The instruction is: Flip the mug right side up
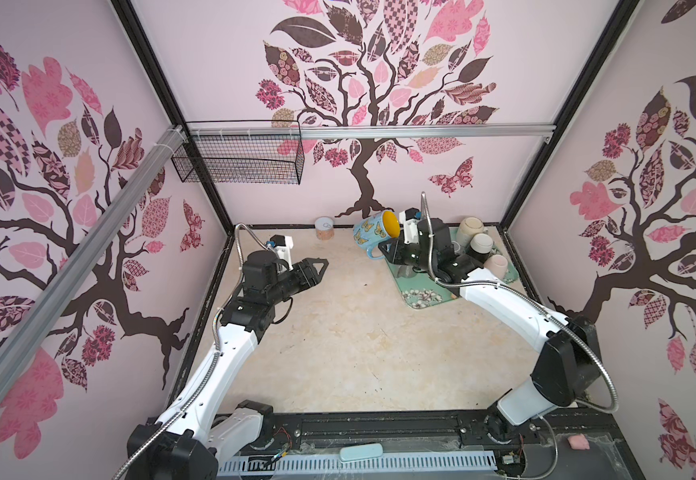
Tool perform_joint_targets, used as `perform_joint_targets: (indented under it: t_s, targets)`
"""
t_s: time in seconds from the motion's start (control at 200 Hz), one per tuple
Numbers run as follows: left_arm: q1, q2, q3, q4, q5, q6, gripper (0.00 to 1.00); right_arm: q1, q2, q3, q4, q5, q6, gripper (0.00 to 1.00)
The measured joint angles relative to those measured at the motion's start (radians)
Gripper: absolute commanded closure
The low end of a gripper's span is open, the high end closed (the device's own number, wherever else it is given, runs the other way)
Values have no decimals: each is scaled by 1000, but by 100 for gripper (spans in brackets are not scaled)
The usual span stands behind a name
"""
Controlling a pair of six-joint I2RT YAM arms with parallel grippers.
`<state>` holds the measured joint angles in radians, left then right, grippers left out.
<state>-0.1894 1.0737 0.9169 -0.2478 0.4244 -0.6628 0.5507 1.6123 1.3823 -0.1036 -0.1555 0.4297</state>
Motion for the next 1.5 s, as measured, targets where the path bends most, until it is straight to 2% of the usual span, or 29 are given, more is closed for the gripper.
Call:
perform_joint_targets:
  t_s: [0.195,0.355,0.465,0.56,0.675,0.855,1.105,1.26,1.495]
  targets:
    - [123,5,-25,-116,30,56,41,30,207,197,-141,121,-200,100]
    - [144,37,-25,-188,51,105,41,31,396,366,-254,214,-309,100]
    - [144,72,-25,-235,59,135,41,27,499,462,-291,222,-415,100]
    - [145,97,-25,-254,64,149,41,24,587,560,-318,176,-542,100]
    - [145,127,-25,-256,74,158,41,29,728,751,-376,87,-705,100]
    - [145,183,-23,-256,83,166,41,37,940,1059,-455,0,-847,100]
    - [145,208,-23,-255,106,170,41,42,1018,1099,-435,-54,-945,100]
    - [146,212,-23,-249,116,169,41,46,1018,1099,-431,-50,-991,75]
    - [146,217,-23,-241,130,169,42,53,1018,1114,-353,-48,-1022,60]
